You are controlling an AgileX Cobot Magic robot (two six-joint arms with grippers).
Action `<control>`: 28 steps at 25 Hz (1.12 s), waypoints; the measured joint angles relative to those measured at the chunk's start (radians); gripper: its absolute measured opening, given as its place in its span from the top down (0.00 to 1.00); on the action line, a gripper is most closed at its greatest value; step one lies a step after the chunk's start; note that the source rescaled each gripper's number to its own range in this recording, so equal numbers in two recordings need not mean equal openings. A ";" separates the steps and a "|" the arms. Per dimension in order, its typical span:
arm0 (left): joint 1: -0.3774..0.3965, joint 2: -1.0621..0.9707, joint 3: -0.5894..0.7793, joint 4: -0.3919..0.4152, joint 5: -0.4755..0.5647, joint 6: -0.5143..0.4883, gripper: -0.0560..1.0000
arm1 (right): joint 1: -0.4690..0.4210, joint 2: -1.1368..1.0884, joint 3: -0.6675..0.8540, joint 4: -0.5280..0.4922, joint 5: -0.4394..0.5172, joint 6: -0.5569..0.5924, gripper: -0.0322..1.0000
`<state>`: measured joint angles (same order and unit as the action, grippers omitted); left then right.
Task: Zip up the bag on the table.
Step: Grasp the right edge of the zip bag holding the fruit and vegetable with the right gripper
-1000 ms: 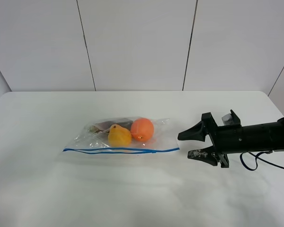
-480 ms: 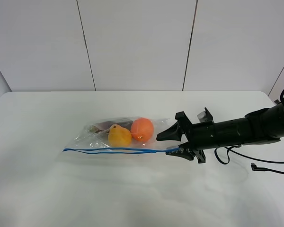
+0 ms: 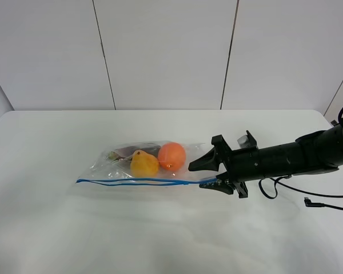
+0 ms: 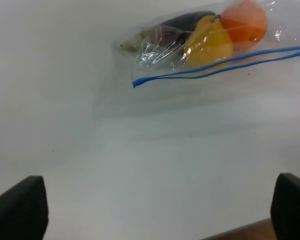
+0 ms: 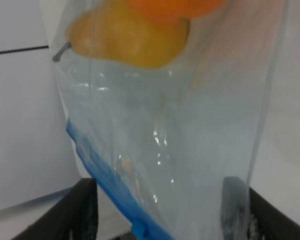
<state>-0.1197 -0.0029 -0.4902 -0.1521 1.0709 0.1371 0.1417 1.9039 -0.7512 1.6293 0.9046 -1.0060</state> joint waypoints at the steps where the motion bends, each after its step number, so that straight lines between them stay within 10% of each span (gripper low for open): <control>1: 0.000 0.000 0.000 0.000 0.000 0.000 0.00 | 0.000 0.000 0.000 -0.010 0.010 0.002 0.21; 14: 0.000 0.000 0.000 0.005 0.000 0.000 0.00 | -0.011 0.000 0.000 -0.041 0.024 0.010 0.23; 23: 0.000 0.000 0.000 0.005 0.000 0.000 0.00 | -0.014 0.000 0.000 -0.055 0.008 0.011 0.83; 28: 0.000 0.000 0.000 0.005 0.000 0.001 0.00 | -0.014 0.000 0.000 -0.057 0.006 -0.004 0.97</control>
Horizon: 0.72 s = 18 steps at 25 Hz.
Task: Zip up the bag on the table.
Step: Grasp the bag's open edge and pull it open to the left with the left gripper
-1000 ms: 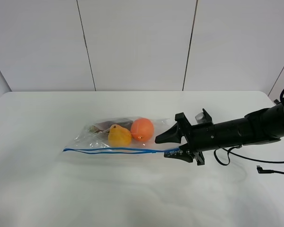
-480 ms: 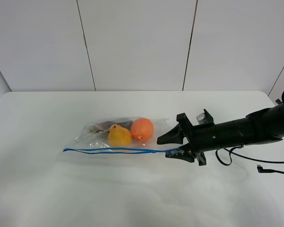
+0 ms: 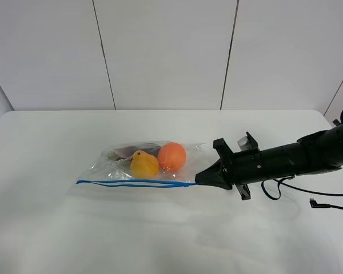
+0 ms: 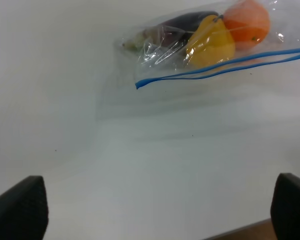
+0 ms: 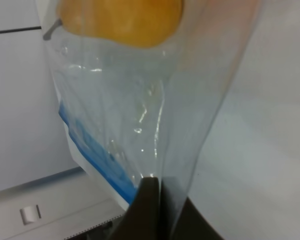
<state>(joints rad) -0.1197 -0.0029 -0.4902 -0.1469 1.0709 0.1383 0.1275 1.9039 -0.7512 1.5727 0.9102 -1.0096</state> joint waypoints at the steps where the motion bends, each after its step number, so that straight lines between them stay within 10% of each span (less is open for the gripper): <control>1: 0.000 0.000 0.000 0.000 0.000 0.000 0.00 | 0.000 0.000 0.000 -0.001 0.000 -0.002 0.97; 18: 0.000 0.000 0.000 0.000 -0.001 0.002 0.00 | 0.000 0.000 0.000 -0.002 0.000 -0.024 0.97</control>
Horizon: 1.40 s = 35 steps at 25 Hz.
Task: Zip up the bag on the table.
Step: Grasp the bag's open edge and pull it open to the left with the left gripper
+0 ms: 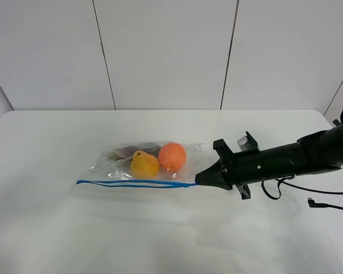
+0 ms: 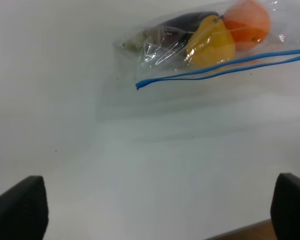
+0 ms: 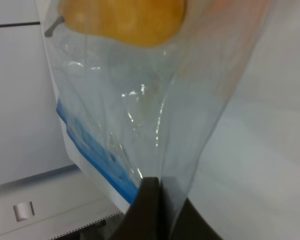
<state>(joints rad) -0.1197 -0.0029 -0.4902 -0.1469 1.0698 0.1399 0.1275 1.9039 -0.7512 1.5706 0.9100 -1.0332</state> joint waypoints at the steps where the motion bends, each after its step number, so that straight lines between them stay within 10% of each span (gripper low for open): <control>1: 0.000 0.000 0.000 0.000 -0.001 0.000 0.00 | 0.000 0.000 0.000 0.000 -0.001 0.000 0.97; 25: -0.004 0.521 -0.104 -0.090 -0.425 0.265 0.00 | 0.000 0.000 0.000 -0.004 -0.004 -0.021 0.97; 35: -0.257 0.682 -0.104 -0.279 -0.468 0.461 0.00 | 0.000 0.000 0.000 -0.004 -0.004 -0.023 0.97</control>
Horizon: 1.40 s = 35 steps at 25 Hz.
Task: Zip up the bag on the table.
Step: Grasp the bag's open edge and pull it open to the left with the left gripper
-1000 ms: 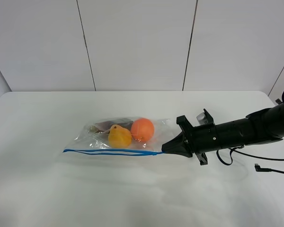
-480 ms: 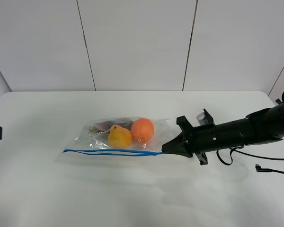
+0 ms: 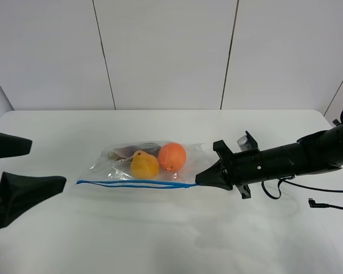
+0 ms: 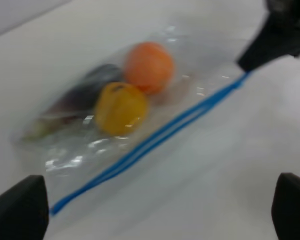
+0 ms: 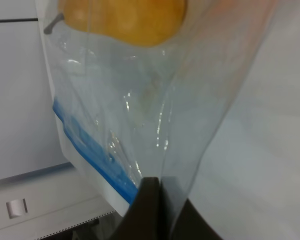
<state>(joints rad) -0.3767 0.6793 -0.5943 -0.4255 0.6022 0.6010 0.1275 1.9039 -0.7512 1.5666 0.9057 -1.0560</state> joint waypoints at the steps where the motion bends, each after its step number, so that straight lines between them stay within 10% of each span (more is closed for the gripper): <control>1: -0.038 0.009 0.000 -0.001 -0.002 0.001 0.00 | 0.000 0.000 0.000 0.000 0.000 0.000 0.97; 9: -0.265 0.032 0.000 0.010 -0.028 0.001 0.00 | 0.000 0.000 0.000 0.000 0.001 0.000 0.97; 26: -0.296 0.258 0.000 0.035 -0.162 -0.052 0.00 | 0.000 0.000 -0.001 0.000 0.001 0.000 0.97; 35: -0.444 0.564 -0.022 0.035 -0.379 -0.050 0.00 | 0.000 0.000 -0.001 0.000 0.000 0.000 0.97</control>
<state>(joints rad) -0.8202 1.2434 -0.6167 -0.3906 0.2237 0.5512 0.1275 1.9039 -0.7519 1.5666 0.9057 -1.0560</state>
